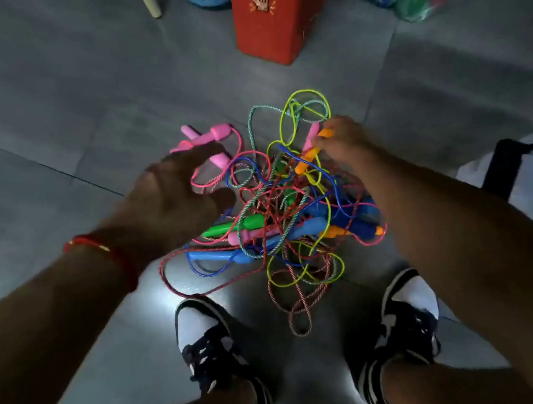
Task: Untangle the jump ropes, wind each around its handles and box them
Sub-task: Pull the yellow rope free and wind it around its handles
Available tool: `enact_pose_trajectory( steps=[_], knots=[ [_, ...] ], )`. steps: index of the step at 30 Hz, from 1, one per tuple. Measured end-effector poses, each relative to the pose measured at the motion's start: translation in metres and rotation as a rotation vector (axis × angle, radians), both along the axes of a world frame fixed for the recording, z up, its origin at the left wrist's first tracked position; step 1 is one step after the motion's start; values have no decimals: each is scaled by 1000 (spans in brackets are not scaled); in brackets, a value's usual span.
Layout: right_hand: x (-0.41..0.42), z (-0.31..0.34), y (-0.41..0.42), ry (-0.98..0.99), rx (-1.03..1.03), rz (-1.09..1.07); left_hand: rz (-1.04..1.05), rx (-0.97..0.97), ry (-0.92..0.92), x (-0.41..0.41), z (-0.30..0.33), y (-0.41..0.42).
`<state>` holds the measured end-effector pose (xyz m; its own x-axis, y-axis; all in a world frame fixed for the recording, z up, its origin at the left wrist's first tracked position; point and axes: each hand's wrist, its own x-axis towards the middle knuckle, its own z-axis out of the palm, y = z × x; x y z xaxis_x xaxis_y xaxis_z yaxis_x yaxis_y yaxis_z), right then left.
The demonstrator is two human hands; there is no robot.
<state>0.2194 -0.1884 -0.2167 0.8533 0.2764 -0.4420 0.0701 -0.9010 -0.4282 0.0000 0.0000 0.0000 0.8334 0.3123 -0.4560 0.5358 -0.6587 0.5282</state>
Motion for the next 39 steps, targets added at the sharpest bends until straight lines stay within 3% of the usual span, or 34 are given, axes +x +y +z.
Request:
enact_pose_trajectory(
  steps=[2,5,8,12,16,18,20,24,26,29,35,37,39],
  knots=[
    [7,-17,10,13,-15,-97,-122,52,-37,5,-6,-8],
    [3,-35,20,118,-22,-332,-179,55,0,10,-17,-17],
    [-8,-34,19,185,-49,-435,-222,60,-49,16,-19,-21],
    [-6,-8,9,77,43,-493,-230,17,-65,21,-14,-27],
    [4,74,-8,-112,308,-529,-156,22,-47,32,3,-29],
    [8,131,-14,-91,493,-464,-79,-6,-81,39,14,-28],
    [3,187,-19,84,609,-300,0,-28,-168,43,29,-29],
    [-43,294,-42,129,369,288,-94,-32,-329,38,64,-60],
    [-79,327,-58,133,371,432,-161,-117,-369,33,77,-82],
    [-125,349,-85,42,597,328,-164,-269,-349,16,86,-99],
    [-154,379,-125,208,1231,-129,-238,-344,-379,-30,112,-113],
    [-164,390,-133,387,1451,-218,-308,-292,-332,-42,108,-118],
    [-170,398,-142,428,1584,-303,-416,-158,-233,-56,95,-119]
  ],
)
